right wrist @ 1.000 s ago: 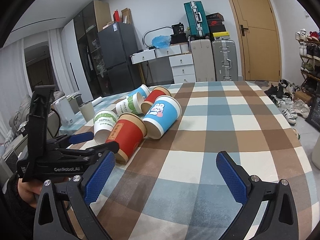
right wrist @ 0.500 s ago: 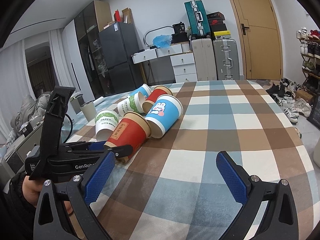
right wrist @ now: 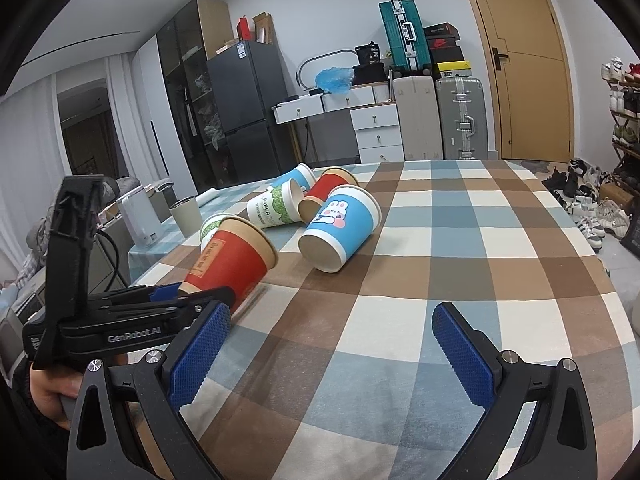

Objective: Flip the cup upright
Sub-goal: 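Close the left gripper on the red cup's body and lift it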

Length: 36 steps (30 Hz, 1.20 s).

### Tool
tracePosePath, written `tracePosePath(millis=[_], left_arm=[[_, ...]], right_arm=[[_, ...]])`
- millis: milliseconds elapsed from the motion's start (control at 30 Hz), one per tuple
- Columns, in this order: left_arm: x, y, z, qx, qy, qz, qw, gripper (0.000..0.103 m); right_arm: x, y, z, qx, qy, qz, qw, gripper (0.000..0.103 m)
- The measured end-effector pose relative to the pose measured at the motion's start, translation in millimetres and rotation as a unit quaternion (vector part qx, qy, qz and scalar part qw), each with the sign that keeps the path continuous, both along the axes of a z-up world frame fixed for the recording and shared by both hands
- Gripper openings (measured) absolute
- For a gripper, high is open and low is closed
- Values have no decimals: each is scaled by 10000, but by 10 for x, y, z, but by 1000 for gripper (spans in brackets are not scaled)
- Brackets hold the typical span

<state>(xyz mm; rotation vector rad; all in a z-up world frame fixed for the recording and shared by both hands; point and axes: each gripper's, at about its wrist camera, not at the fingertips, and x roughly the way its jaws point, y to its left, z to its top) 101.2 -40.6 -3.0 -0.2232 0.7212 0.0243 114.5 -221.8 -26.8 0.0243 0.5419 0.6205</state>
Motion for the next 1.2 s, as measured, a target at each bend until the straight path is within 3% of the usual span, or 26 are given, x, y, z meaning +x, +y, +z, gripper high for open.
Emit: tracePosePath(millis=[667,1200], left_arm=[[-925,-131,53,-191,-231,-40,9995,53],[-1022,-337,-146,-307,-43,-147,9994,53]], right_arm=[[0,108,-63,-79,132,131,9998,103],[-20,121,-74,-131,133,129,9997,103]])
